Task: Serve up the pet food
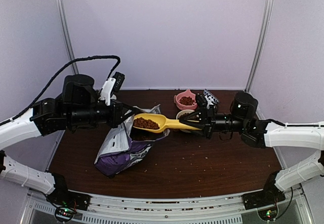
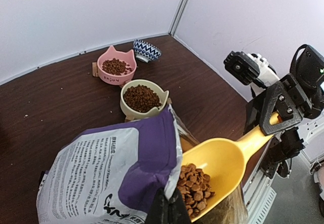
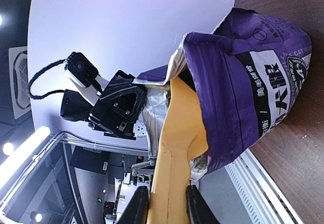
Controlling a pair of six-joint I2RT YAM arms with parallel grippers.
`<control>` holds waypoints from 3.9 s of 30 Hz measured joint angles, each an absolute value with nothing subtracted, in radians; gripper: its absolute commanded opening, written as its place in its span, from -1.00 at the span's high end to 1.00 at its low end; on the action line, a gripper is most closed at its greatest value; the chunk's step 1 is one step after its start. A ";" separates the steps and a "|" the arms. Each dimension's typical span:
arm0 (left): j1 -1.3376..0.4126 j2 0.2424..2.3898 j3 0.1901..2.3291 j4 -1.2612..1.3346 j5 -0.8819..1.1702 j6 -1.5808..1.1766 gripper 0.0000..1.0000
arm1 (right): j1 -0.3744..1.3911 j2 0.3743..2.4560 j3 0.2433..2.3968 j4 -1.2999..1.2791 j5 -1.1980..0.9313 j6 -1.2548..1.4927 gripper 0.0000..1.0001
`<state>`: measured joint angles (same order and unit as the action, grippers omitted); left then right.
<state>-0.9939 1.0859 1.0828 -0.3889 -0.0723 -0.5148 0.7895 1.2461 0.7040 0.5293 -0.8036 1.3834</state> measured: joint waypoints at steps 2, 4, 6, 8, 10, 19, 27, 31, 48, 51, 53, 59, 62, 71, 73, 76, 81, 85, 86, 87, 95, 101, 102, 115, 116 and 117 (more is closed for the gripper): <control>-0.994 1.085 1.083 -0.389 -0.078 -0.515 1.00 | 0.785 1.235 0.688 0.546 -0.813 1.399 1.00; -0.994 1.083 1.083 -0.389 -0.086 -0.515 1.00 | 0.780 1.221 0.675 0.562 -0.823 1.415 1.00; -0.991 1.081 1.083 -0.389 -0.094 -0.516 1.00 | 0.776 1.205 0.664 0.577 -0.833 1.427 1.00; -0.986 1.078 1.083 -0.390 -0.100 -0.517 1.00 | 0.771 1.186 0.649 0.592 -0.839 1.441 1.00; -0.982 1.077 1.083 -0.389 -0.104 -0.519 1.00 | 0.766 1.170 0.635 0.617 -0.842 1.453 1.00; -0.981 1.077 1.083 -0.389 -0.108 -0.530 1.00 | 0.762 1.163 0.609 0.790 -0.849 1.541 1.00; -0.978 1.074 1.083 -0.390 -0.109 -0.530 1.00 | 0.714 1.131 0.628 0.682 -0.833 1.486 1.00; -0.976 1.073 1.083 -0.390 -0.109 -0.531 1.00 | 0.657 1.095 0.646 0.617 -0.815 1.457 1.00; -0.961 1.052 1.085 -0.415 -0.132 -0.534 1.00 | 0.352 1.033 0.656 0.395 -0.702 1.359 1.00; -0.959 1.049 1.085 -0.418 -0.135 -0.534 1.00 | 0.309 1.069 0.677 0.373 -0.697 1.333 1.00; -0.957 1.045 1.085 -0.421 -0.136 -0.534 1.00 | 0.287 1.098 0.698 0.352 -0.694 1.311 1.00; -0.949 1.039 1.085 -0.428 -0.138 -0.535 1.00 | 0.233 1.174 0.757 0.315 -0.690 1.254 1.00; -0.949 1.039 1.087 -0.430 -0.139 -0.535 1.00 | 0.212 1.220 0.804 0.281 -0.686 1.217 1.00; -0.943 1.050 1.098 -0.437 -0.139 -0.535 1.00 | 0.185 1.388 0.950 0.181 -0.675 1.101 1.00; -0.942 1.051 1.102 -0.441 -0.139 -0.537 1.00 | 0.184 1.427 0.979 0.160 -0.672 1.081 1.00; -0.941 1.051 1.102 -0.443 -0.140 -0.539 1.00 | 0.184 1.485 1.019 0.131 -0.670 1.052 1.00; -0.937 1.051 1.102 -0.443 -0.141 -0.542 1.00 | 0.184 1.560 1.083 0.068 -0.650 1.010 1.00; -0.932 1.050 1.102 -0.443 -0.141 -0.542 1.00 | 0.184 1.605 1.143 0.006 -0.626 0.966 1.00; -0.931 1.050 1.102 -0.443 -0.141 -0.542 1.00 | 0.184 1.615 1.159 -0.013 -0.619 0.952 1.00; -0.930 1.050 1.102 -0.443 -0.141 -0.542 1.00 | 0.184 1.622 1.172 -0.029 -0.612 0.941 1.00; -0.923 1.049 1.102 -0.443 -0.133 -0.542 1.00 | 0.186 1.675 1.274 -0.149 -0.564 0.854 1.00; -0.916 1.049 1.102 -0.443 -0.126 -0.542 1.00 | 0.208 1.719 1.361 -0.242 -0.517 0.791 1.00; -0.916 1.049 1.102 -0.443 -0.125 -0.542 1.00 | 0.213 1.724 1.374 -0.255 -0.509 0.781 1.00; -0.910 1.048 1.102 -0.443 -0.113 -0.542 1.00 | 0.290 1.757 1.538 -0.451 -0.338 0.606 1.00; -0.910 1.048 1.102 -0.443 -0.112 -0.542 1.00 | 0.298 1.758 1.549 -0.466 -0.324 0.591 1.00; -0.909 1.048 1.102 -0.443 -0.112 -0.542 1.00 | 0.305 1.759 1.562 -0.481 -0.308 0.573 1.00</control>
